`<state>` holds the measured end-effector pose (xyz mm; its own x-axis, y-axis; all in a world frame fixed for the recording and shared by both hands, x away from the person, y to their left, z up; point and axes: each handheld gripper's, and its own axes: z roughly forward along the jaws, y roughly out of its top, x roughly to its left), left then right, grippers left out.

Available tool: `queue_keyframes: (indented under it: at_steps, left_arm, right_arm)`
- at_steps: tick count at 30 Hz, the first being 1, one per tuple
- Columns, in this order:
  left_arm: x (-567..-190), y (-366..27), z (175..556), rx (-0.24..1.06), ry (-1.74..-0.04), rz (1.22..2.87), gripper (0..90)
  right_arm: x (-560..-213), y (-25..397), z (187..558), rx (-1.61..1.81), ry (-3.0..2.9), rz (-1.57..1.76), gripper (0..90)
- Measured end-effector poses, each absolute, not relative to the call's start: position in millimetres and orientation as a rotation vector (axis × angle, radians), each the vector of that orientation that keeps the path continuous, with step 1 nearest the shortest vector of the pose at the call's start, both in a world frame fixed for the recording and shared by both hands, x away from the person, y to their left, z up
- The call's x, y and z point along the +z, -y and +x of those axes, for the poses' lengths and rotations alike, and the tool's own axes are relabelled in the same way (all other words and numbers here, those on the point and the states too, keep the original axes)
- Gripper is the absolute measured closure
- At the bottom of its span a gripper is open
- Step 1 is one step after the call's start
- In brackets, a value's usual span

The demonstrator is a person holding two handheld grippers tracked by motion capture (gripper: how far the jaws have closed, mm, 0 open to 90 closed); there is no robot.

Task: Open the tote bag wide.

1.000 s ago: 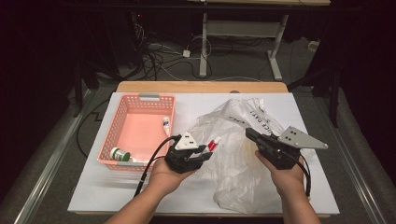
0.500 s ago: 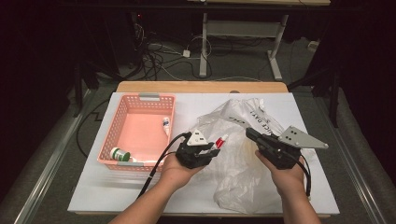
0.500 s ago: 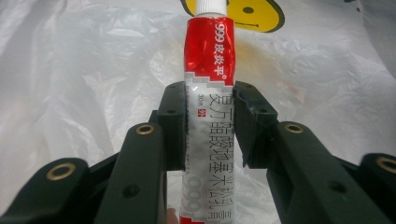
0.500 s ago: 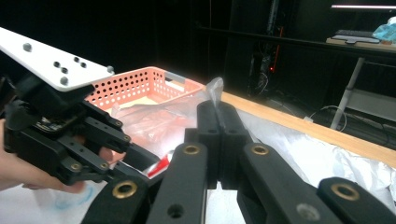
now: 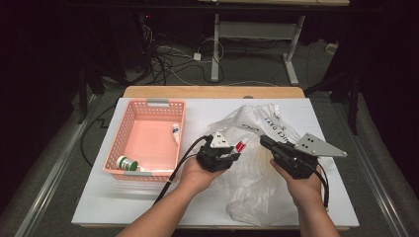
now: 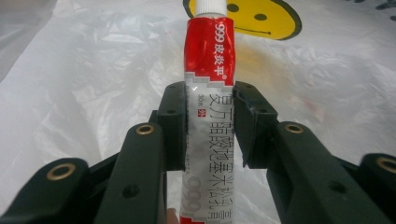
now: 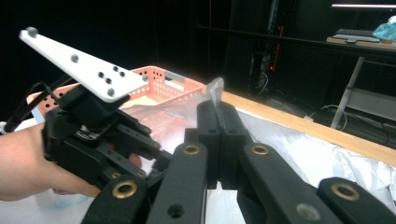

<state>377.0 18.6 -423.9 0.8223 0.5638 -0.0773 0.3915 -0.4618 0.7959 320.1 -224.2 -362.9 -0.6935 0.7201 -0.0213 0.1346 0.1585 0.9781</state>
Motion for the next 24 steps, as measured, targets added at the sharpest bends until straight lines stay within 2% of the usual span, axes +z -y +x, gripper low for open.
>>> queue_keyframes:
  at_steps: [24]
  left_arm:
    - [-451.6,21.6,401.5,0.285,-0.722,2.142,65.4]
  right_arm:
    - [-364.2,227.8,321.8,1.58,-1.943,0.829,90.0]
